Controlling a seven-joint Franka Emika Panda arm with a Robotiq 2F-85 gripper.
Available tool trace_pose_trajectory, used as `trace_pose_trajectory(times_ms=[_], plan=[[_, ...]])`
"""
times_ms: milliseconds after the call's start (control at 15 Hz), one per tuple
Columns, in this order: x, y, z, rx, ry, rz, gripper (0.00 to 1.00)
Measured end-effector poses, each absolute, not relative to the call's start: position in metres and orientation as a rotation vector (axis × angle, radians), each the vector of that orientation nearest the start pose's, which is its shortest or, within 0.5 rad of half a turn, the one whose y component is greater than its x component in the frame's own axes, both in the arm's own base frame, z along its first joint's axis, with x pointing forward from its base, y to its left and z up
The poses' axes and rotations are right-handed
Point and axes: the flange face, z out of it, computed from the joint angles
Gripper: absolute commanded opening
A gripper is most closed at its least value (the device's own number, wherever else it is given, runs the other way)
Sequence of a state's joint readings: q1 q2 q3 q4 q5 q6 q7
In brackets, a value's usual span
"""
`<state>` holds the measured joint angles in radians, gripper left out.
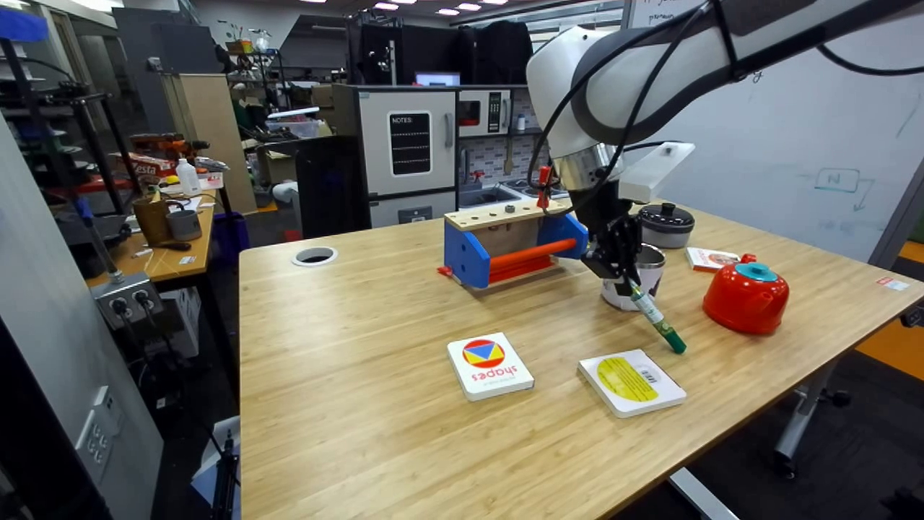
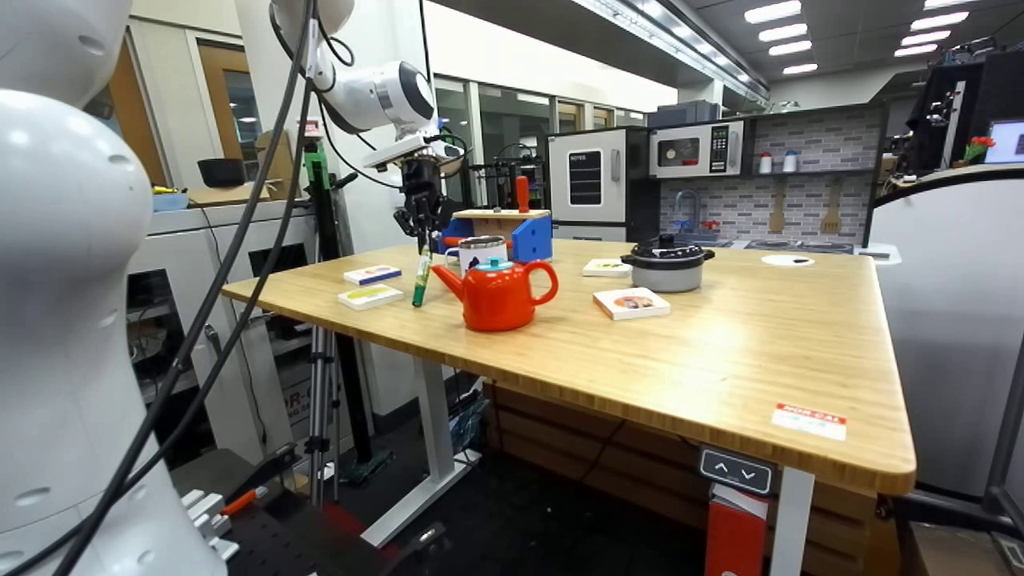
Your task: Take the marker from the cup and put it on the table
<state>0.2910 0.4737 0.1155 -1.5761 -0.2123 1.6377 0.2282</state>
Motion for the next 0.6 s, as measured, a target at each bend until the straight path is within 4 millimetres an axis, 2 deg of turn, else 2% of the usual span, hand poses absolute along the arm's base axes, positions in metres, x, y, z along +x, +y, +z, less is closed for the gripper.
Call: trace_pose_trajectory(times_ms=[200,467,533,600], plan=[[0.602,0.220,0.341,-3.337,-0.389,0.600,0.05],[0.603,0.228,0.340,-3.334,-0.412,0.613,0.05],[0.603,0.231,0.340,-3.334,-0.417,0.611,0.11],[0.603,0.233,0.340,-3.334,-0.422,0.611,0.30]])
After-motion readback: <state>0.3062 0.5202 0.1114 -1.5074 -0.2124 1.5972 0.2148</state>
